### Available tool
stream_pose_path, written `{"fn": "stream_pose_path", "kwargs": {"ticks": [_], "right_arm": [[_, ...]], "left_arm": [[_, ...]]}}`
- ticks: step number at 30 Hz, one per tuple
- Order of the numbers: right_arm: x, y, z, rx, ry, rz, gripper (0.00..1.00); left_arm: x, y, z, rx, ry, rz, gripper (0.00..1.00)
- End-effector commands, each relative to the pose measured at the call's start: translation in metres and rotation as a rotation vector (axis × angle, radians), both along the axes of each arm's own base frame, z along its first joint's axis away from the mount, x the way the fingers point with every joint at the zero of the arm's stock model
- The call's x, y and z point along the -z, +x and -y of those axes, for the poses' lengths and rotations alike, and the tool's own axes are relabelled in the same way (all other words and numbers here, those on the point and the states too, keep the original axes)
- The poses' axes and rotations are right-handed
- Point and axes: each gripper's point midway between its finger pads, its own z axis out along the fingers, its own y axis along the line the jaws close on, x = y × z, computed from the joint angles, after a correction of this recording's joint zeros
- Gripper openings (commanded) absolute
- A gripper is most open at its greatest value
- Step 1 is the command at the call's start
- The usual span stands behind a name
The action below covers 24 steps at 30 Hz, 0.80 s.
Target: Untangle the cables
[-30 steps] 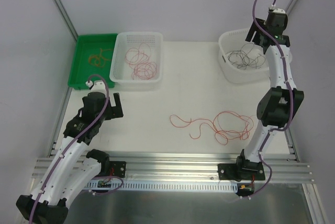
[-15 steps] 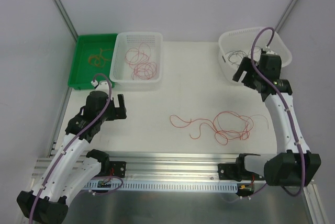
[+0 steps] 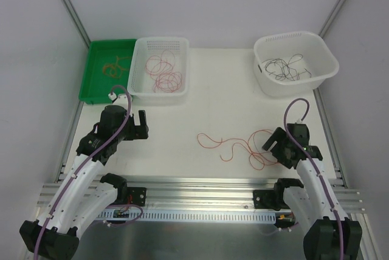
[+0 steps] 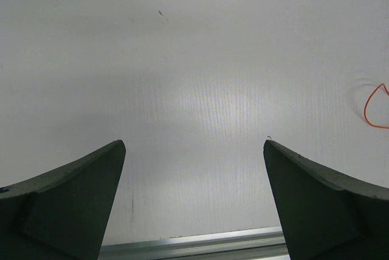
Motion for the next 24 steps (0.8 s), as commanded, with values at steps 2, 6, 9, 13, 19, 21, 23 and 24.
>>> {"fn": "stream_pose_path", "kwargs": {"ticks": [2, 6, 9, 13, 19, 21, 23, 24], "right_arm": [[0.01, 0.009, 0.002, 0.092, 0.027, 0.035, 0.81], [0.02, 0.016, 0.0, 0.075, 0.028, 0.004, 0.71], [0.024, 0.022, -0.007, 0.035, 0.022, -0.002, 0.61], [0.026, 0.029, -0.024, -0.059, -0.017, -0.018, 0.42], [0.026, 0.039, -0.087, -0.281, -0.046, -0.021, 0.1], [0.021, 0.038, -0.121, -0.398, -0.049, 0.001, 0.01], [0.015, 0.044, -0.153, -0.489, -0.063, 0.007, 0.01], [0.014, 0.034, -0.178, -0.585, -0.072, 0.007, 0.01]], "left_arm": [[-0.006, 0.006, 0.002, 0.011, -0.009, 0.026, 0.99], [-0.005, 0.006, 0.002, 0.011, -0.009, 0.026, 0.99], [-0.006, 0.006, 0.002, 0.009, -0.01, 0.028, 0.99], [-0.006, 0.006, 0.002, 0.011, -0.009, 0.026, 0.99], [-0.006, 0.006, 0.002, 0.013, -0.01, 0.026, 0.99], [-0.006, 0.006, 0.002, 0.015, -0.01, 0.026, 0.99], [-0.005, 0.006, 0.002, 0.015, -0.009, 0.025, 0.99], [-0.005, 0.006, 0.002, 0.013, -0.01, 0.026, 0.99]]}}
